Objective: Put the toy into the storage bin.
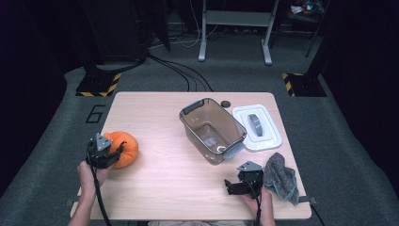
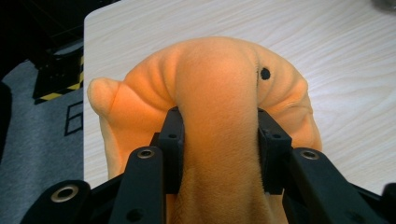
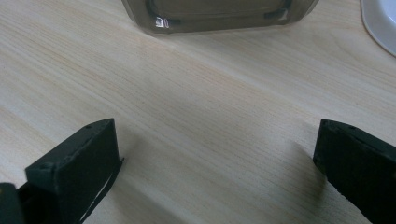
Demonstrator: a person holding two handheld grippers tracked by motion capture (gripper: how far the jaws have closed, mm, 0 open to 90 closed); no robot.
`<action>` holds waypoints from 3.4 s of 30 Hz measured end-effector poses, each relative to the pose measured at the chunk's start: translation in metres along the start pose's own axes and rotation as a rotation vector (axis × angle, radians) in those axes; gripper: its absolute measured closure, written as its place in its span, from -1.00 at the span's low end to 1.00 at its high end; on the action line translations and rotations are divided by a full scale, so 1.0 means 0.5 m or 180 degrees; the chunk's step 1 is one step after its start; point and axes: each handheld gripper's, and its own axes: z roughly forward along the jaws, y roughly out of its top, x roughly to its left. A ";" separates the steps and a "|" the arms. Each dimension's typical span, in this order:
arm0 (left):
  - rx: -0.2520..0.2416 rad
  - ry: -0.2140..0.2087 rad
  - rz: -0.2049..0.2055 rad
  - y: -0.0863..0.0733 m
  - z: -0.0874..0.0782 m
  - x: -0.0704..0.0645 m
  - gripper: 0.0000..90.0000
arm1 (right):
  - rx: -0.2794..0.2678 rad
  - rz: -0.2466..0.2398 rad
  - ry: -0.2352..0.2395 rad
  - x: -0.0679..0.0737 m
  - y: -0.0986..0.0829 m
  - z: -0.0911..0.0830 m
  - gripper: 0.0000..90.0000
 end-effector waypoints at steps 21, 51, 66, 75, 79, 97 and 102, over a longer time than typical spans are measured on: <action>-0.0223 -0.0289 0.0250 0.080 -0.030 -0.031 0.38 | 0.0000 -0.0001 0.0000 0.000 0.000 0.000 -1.00; -0.0498 -0.0597 0.0641 0.242 -0.030 -0.080 0.36 | -0.0003 -0.0004 0.0005 0.000 0.000 0.000 -1.00; -0.0572 -0.0730 0.0806 0.318 -0.021 -0.112 0.36 | -0.0020 0.0043 0.0008 0.002 0.000 0.001 -1.00; -0.0613 -0.0882 0.0871 0.365 0.001 -0.149 0.35 | -0.0023 0.0062 -0.0014 0.003 0.001 0.001 -1.00; -0.0620 -0.0921 0.0898 0.382 0.012 -0.165 0.34 | -0.0029 0.0064 -0.0009 0.003 0.001 0.001 -1.00; -0.0680 -0.1171 0.1016 0.460 0.056 -0.255 0.33 | -0.0031 0.0044 -0.0009 0.002 0.001 0.001 -1.00; -0.0661 -0.1213 0.1033 0.467 0.069 -0.274 0.33 | -0.0028 0.0040 -0.0003 0.002 0.001 0.001 -1.00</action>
